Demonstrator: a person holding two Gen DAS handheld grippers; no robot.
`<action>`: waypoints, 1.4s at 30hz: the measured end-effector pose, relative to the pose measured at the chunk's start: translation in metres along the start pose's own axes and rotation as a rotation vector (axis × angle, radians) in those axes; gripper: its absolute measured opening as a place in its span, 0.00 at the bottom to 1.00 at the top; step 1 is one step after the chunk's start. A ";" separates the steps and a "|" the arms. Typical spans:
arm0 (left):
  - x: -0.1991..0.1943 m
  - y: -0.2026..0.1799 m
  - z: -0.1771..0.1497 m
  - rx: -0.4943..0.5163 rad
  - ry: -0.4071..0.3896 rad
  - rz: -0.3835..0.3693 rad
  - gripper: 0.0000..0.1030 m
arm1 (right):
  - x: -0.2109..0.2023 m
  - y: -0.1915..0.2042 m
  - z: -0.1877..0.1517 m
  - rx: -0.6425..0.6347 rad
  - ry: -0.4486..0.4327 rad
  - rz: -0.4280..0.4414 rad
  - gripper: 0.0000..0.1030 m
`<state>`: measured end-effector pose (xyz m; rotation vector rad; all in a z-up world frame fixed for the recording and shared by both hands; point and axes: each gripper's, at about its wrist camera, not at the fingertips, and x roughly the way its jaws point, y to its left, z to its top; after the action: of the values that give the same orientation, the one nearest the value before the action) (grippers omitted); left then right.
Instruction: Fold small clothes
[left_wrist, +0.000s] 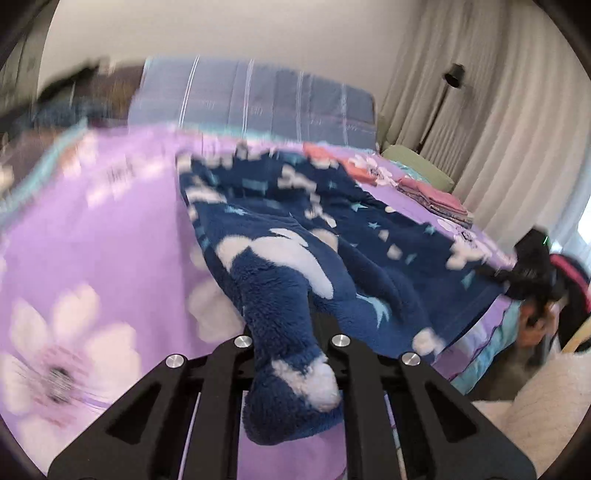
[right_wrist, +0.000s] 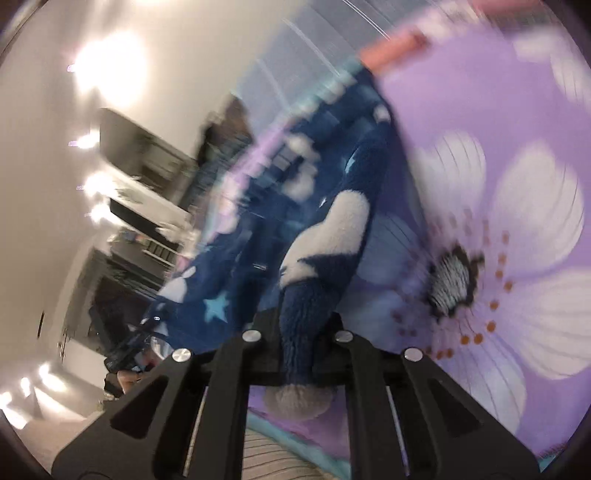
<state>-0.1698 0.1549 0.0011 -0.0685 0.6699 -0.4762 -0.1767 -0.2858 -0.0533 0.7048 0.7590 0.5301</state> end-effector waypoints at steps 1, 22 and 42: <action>-0.008 -0.005 0.002 0.020 -0.013 0.008 0.10 | -0.009 0.007 0.001 -0.023 -0.021 0.006 0.08; 0.020 0.025 0.098 -0.050 -0.143 0.046 0.18 | 0.001 0.034 0.087 -0.141 -0.264 -0.041 0.10; 0.273 0.146 0.205 -0.137 0.049 0.221 0.19 | 0.188 -0.050 0.272 -0.055 -0.173 -0.258 0.10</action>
<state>0.2002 0.1448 -0.0274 -0.1105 0.7487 -0.2195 0.1570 -0.2974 -0.0299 0.5831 0.6588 0.2509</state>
